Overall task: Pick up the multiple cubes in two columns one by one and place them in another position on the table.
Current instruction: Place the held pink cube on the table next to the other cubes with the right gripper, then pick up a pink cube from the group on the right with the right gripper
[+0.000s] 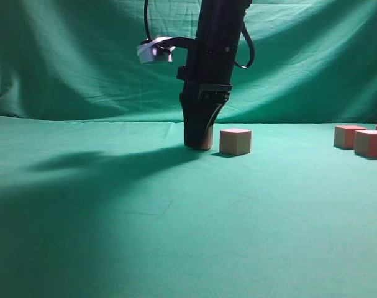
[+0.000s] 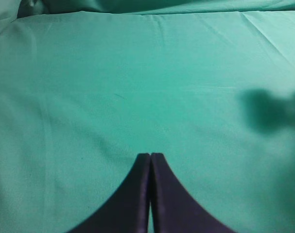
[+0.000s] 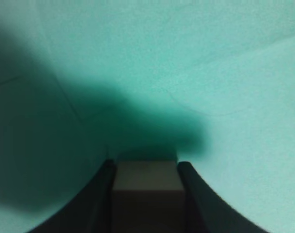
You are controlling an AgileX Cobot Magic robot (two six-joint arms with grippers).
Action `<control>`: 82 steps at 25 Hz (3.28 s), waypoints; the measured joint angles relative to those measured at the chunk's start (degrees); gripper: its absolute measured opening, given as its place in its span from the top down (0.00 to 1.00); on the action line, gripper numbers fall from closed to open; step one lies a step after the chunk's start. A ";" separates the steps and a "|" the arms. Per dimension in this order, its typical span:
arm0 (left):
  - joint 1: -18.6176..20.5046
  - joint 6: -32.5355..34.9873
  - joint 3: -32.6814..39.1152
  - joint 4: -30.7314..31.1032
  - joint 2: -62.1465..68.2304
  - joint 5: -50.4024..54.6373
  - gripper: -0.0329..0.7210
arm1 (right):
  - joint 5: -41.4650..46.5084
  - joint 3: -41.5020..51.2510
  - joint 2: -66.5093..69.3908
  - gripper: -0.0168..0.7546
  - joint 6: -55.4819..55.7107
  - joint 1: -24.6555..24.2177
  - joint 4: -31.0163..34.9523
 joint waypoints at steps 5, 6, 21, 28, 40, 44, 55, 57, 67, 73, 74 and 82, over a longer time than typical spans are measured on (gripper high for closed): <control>0.00 0.00 0.00 0.00 0.00 0.00 0.96 | 0.00 0.00 0.20 0.63 -0.26 0.00 0.35; 0.00 0.00 0.00 0.00 0.00 0.00 0.96 | 0.08 0.00 0.22 0.63 -0.29 0.00 0.50; 0.00 0.00 0.00 0.00 0.00 0.00 0.96 | 0.72 0.00 0.59 0.29 2.66 0.00 1.84; 0.00 0.00 0.00 0.00 0.00 0.00 0.96 | 0.96 0.00 -0.72 0.21 4.54 0.00 1.71; 0.00 0.00 0.00 0.00 0.00 0.00 0.96 | 5.84 0.00 -16.71 0.18 15.49 0.00 -1.75; 0.00 0.00 0.00 0.00 0.00 0.00 0.96 | 6.34 0.00 -23.85 0.18 23.71 0.00 -2.35; 0.00 0.00 0.00 0.00 0.00 0.00 0.96 | 7.54 0.94 -39.57 0.25 48.52 0.00 -12.67; 0.00 0.00 0.00 0.00 0.00 0.00 0.96 | 7.41 5.14 -43.13 0.25 51.45 -0.57 -14.03; 0.00 0.00 0.00 0.00 0.00 0.00 0.96 | 7.18 42.07 -54.75 0.25 61.76 -7.57 -15.30; 0.00 0.00 0.00 0.00 0.00 0.00 0.96 | -0.03 58.30 -54.75 0.25 67.34 -9.00 -15.30; 0.00 0.00 0.00 0.00 0.00 0.00 0.96 | -1.69 60.44 -54.75 0.25 67.99 -9.44 -15.30; 0.00 0.00 0.00 0.00 0.00 0.00 0.96 | -14.00 68.30 -52.71 0.25 70.39 -13.87 -15.33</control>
